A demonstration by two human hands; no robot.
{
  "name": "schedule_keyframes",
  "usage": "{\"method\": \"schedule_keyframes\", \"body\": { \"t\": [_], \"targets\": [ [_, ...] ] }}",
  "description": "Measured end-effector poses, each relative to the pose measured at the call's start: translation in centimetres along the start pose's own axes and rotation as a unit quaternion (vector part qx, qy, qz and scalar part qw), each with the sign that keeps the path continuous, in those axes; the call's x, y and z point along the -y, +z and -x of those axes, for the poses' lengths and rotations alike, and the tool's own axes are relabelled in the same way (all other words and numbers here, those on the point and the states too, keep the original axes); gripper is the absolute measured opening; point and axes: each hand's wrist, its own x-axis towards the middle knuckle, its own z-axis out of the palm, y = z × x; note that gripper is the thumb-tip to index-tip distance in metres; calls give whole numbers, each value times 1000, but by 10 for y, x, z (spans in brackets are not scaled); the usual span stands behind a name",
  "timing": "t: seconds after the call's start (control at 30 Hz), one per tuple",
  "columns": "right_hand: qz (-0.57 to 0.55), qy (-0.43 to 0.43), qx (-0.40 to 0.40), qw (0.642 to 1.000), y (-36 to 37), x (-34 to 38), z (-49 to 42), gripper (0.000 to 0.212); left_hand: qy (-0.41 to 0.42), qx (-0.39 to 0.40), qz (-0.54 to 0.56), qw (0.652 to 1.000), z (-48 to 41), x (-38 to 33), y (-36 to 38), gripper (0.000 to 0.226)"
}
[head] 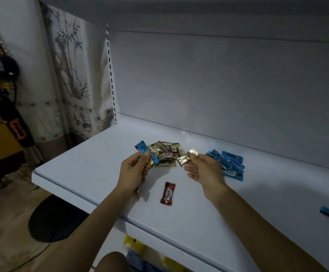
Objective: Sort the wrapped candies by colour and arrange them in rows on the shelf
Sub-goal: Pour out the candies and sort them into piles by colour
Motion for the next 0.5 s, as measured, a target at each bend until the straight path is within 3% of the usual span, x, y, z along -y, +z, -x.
{"method": "schedule_keyframes", "body": {
  "t": [0.13, 0.3, 0.43, 0.5],
  "targets": [
    [26, 11, 8, 1000, 28, 3, -23, 9, 1, 3, 44, 999, -2, 3, -1, 27],
    [124, -8, -38, 992, 56, 3, -65, 6, 5, 24, 82, 996, -3, 4, 0, 23],
    [341, -60, -50, 937, 63, -9, -80, 12, 13, 44, 70, 997, -3, 7, 0, 23],
    [378, -83, -54, 921, 63, -13, -78, 19, 14, 50, 73, 996, -3, 7, 0, 24]
  ]
}}
